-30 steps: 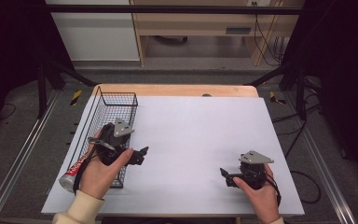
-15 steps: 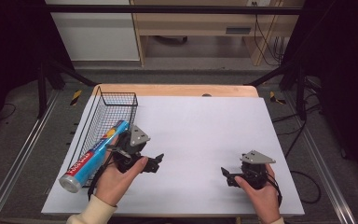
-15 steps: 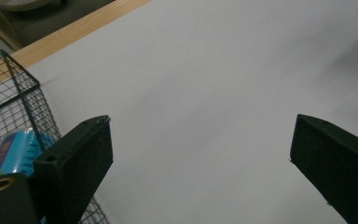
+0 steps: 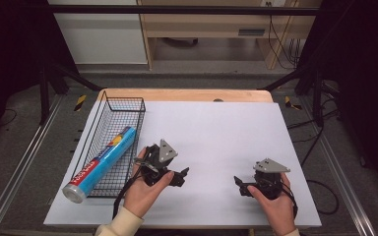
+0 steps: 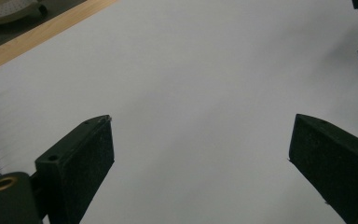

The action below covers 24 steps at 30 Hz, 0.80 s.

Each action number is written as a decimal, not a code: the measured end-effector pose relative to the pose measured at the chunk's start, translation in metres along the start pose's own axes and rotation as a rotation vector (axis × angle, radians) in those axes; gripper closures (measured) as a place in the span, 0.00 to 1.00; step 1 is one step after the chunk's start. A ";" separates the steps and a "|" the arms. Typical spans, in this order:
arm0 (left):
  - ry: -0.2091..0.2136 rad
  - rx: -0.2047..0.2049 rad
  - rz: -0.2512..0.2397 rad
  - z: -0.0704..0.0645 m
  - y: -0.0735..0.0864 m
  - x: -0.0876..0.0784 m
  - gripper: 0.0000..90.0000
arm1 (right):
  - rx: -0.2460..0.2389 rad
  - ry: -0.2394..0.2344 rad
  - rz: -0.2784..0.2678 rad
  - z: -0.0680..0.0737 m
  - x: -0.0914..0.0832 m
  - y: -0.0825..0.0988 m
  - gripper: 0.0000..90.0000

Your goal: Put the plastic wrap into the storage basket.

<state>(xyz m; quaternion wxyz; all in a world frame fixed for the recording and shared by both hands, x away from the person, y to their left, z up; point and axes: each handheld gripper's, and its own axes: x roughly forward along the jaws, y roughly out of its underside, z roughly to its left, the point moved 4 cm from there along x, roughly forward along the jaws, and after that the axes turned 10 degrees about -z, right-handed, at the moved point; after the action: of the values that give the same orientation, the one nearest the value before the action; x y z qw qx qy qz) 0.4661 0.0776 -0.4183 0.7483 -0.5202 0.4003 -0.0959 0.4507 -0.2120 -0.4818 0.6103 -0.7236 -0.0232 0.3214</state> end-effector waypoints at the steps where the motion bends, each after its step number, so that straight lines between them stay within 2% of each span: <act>1: 0.001 0.001 -0.003 -0.001 0.001 0.003 0.07 | 0.000 0.001 0.000 0.000 0.000 0.000 0.06; 4: 0.004 -0.003 -0.019 -0.002 0.005 0.011 0.07 | -0.002 0.004 0.000 0.000 0.000 0.000 0.06; 8: 0.002 0.014 -0.015 -0.001 0.013 0.021 0.07 | 0.000 0.008 0.003 0.000 0.000 0.000 0.06; 12: 0.008 -0.003 -0.030 0.002 0.026 0.028 0.08 | -0.008 0.014 0.001 0.000 0.000 -0.001 0.07; 15: 0.028 -0.037 -0.039 0.005 0.037 0.031 0.08 | -0.018 0.017 -0.005 0.000 0.000 -0.001 0.07; 16: 0.023 -0.033 -0.032 0.007 0.043 0.031 0.08 | -0.023 0.016 -0.005 0.000 0.000 -0.001 0.07; 18: 0.029 -0.056 -0.043 0.007 0.049 0.031 0.09 | -0.030 0.019 0.001 0.000 0.001 -0.001 0.07; 21: 0.021 -0.022 -0.029 0.008 0.052 0.025 0.09 | -0.034 0.027 0.003 0.002 0.000 -0.002 0.07; 24: 0.003 -0.032 -0.063 0.013 0.047 0.015 0.08 | -0.031 0.041 -0.001 0.002 -0.001 -0.002 0.07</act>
<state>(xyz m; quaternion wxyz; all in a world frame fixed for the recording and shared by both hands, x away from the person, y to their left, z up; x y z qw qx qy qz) 0.4723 0.0994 -0.4640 0.7361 -0.5440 0.3864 -0.1137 0.4496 -0.2098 -0.4797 0.5994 -0.7395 -0.0162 0.3060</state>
